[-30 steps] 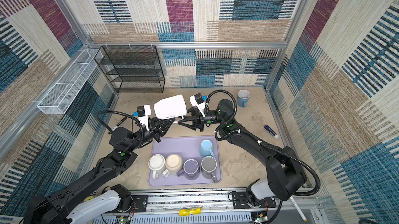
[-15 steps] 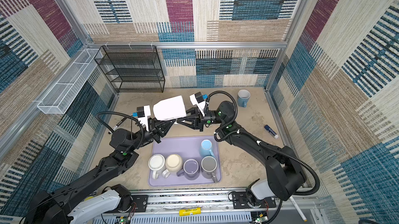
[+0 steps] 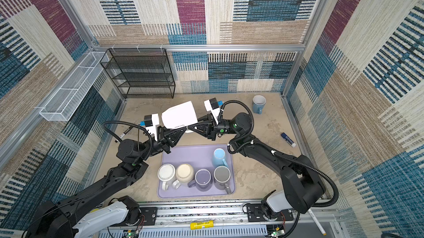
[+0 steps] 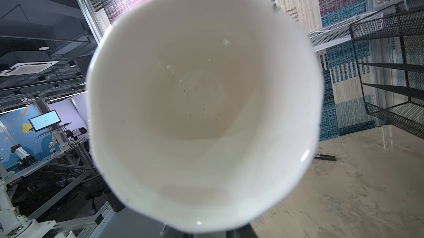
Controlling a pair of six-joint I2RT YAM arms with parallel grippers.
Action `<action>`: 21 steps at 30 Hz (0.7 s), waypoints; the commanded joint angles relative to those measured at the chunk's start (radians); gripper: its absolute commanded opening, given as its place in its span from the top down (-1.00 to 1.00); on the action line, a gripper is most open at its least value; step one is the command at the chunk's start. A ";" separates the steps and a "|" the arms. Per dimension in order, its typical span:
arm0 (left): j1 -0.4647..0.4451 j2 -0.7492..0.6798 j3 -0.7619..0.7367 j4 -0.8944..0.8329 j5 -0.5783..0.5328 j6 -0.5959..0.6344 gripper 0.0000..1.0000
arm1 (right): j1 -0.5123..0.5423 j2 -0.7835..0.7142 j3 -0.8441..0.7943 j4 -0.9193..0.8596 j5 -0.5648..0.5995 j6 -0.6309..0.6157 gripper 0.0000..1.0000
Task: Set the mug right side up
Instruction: 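Close the right gripper on the white mug's rim and open the left gripper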
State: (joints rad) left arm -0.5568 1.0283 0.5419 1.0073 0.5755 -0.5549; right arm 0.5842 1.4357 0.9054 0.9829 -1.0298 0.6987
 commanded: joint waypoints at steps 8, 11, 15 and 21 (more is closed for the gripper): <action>0.005 0.004 -0.003 -0.042 -0.028 0.051 1.00 | 0.008 0.007 0.007 0.136 0.022 0.100 1.00; 0.005 0.003 0.007 -0.077 -0.031 0.059 1.00 | 0.009 0.010 0.008 0.126 0.025 0.094 1.00; 0.005 -0.003 0.007 -0.099 -0.048 0.062 0.96 | 0.008 0.005 0.010 0.088 0.041 0.081 1.00; 0.005 -0.015 0.006 -0.124 -0.088 0.067 0.71 | 0.009 -0.005 0.010 0.051 0.055 0.061 1.00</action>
State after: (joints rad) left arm -0.5568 1.0142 0.5476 0.9592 0.5507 -0.5575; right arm 0.5900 1.4471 0.9058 0.9745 -1.0008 0.7162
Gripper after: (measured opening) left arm 0.168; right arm 0.193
